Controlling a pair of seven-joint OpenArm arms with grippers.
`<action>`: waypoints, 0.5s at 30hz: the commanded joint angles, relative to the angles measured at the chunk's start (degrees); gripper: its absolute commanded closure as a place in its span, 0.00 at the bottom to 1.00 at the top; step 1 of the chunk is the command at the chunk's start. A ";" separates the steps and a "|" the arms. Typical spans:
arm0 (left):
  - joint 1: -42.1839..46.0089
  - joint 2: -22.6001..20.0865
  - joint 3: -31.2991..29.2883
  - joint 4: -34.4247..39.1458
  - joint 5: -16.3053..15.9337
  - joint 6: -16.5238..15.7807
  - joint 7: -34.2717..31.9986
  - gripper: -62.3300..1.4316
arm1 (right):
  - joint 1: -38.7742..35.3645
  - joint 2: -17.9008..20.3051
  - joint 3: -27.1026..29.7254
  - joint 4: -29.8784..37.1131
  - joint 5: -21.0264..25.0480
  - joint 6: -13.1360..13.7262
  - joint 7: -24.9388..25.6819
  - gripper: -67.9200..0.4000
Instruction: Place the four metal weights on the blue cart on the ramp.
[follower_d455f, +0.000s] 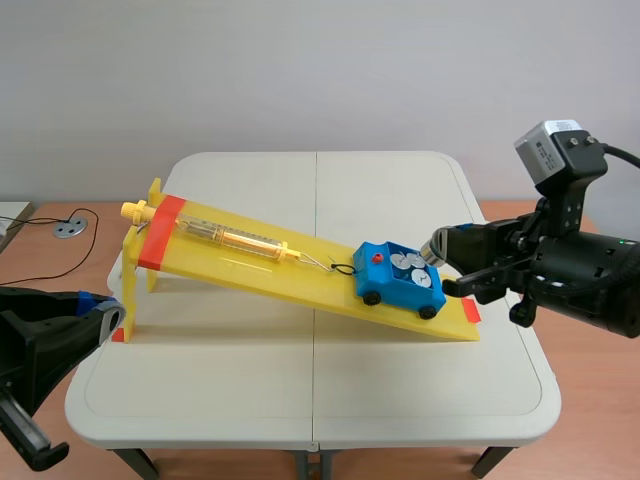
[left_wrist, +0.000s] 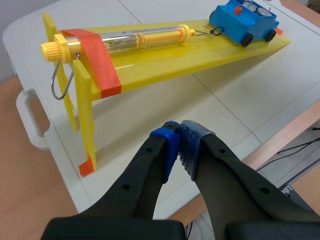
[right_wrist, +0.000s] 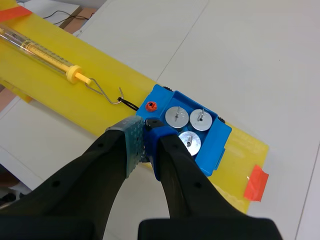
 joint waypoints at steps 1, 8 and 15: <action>-1.31 0.13 -0.87 3.93 -4.61 -2.49 -5.09 0.92 | 5.60 0.66 0.68 0.13 4.22 0.42 7.32 0.98; -1.31 0.13 -0.87 3.93 -4.61 -2.49 -5.09 0.92 | 10.58 -1.90 0.44 -6.16 3.80 0.44 7.37 0.98; -1.31 0.13 -0.87 3.93 -4.61 -2.49 -5.09 0.92 | 14.10 -3.19 0.44 -10.75 3.56 0.44 7.30 0.98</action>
